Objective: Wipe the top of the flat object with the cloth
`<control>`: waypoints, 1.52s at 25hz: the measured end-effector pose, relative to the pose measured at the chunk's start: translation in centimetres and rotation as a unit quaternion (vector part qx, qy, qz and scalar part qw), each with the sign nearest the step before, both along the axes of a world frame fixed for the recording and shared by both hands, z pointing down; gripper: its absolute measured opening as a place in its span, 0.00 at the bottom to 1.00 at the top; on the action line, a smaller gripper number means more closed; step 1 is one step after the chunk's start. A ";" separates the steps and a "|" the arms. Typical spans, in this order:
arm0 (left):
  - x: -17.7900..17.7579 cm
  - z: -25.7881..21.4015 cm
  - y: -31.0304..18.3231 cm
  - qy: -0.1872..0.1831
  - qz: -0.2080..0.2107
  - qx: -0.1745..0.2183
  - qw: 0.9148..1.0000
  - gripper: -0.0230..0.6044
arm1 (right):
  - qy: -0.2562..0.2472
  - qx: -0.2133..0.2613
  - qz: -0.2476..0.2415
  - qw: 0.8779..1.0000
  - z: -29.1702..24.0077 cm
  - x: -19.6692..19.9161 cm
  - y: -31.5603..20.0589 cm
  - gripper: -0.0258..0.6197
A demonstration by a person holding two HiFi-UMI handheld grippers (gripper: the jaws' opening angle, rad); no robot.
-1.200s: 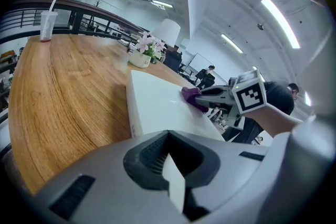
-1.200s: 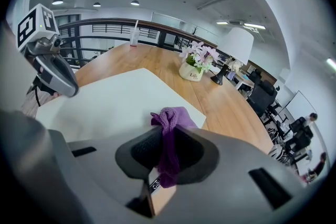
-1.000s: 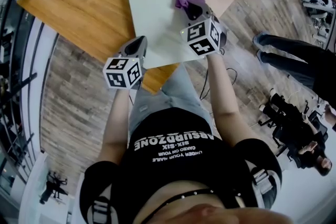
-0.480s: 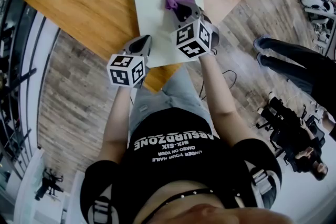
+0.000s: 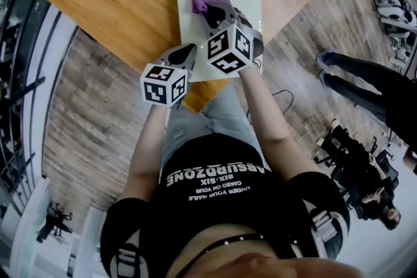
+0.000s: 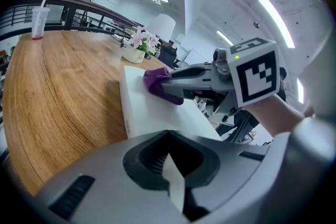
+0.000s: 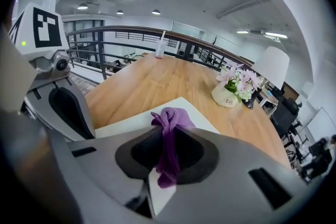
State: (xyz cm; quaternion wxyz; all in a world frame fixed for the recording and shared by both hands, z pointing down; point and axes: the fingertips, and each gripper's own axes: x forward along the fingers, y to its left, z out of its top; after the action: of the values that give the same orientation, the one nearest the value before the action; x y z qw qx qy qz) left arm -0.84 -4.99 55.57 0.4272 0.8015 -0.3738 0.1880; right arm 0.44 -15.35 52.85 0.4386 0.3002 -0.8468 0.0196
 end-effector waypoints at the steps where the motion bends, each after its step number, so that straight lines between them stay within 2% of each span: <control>1: 0.1 -0.1 0.3 -0.001 0.003 -0.001 1.000 0.07 | -0.002 0.001 -0.006 1.000 -0.1 -0.5 0.1 0.14; 8: -0.1 -0.1 2.2 0.005 0.004 -0.008 1.000 0.06 | -0.010 0.005 -0.049 0.999 -0.1 -3.5 0.9 0.14; 13: -1.2 0.1 3.0 0.006 0.002 -0.009 1.000 0.06 | -0.012 0.003 -0.058 0.998 0.4 -4.7 1.6 0.14; 25: -1.0 -0.4 4.6 0.005 0.013 0.000 1.000 0.07 | -0.035 -0.022 -0.060 0.997 0.3 -4.5 5.5 0.14; 38: 0.4 0.4 6.4 -0.021 0.045 0.010 0.999 0.07 | -0.051 -0.035 -0.059 0.996 0.0 -3.7 8.3 0.14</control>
State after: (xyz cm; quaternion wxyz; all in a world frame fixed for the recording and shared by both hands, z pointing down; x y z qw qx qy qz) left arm -0.42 1.46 55.92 0.4027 0.8176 -0.3479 0.2198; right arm -3.27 -7.09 52.83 0.4058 0.2328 -0.8829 0.0387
